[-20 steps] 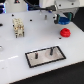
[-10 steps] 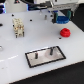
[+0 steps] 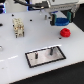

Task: Insert the blue gear onto the right peg, followed by the red gear

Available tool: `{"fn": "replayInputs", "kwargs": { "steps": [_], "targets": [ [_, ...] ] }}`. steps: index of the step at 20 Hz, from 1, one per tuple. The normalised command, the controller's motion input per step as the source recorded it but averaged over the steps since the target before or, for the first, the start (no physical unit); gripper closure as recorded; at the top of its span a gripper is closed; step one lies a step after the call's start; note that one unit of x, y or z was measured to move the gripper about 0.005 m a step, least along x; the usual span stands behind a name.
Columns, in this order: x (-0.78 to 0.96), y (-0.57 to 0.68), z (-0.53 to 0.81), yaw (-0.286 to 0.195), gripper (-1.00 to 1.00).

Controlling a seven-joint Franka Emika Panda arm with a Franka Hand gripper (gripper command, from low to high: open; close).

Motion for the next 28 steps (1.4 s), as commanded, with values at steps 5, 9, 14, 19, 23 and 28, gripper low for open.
{"fn": "replayInputs", "kwargs": {
  "steps": [5,9,14,19,23,28],
  "targets": [
    [0.82,-0.26,0.25,0.000,1.00],
    [0.82,-0.23,0.18,0.000,1.00],
    [0.78,-0.24,0.06,0.000,1.00],
    [0.61,-0.22,0.01,0.000,1.00],
    [0.44,-0.20,-0.02,0.000,1.00],
    [0.19,-0.18,-0.09,0.000,1.00]
  ]
}}
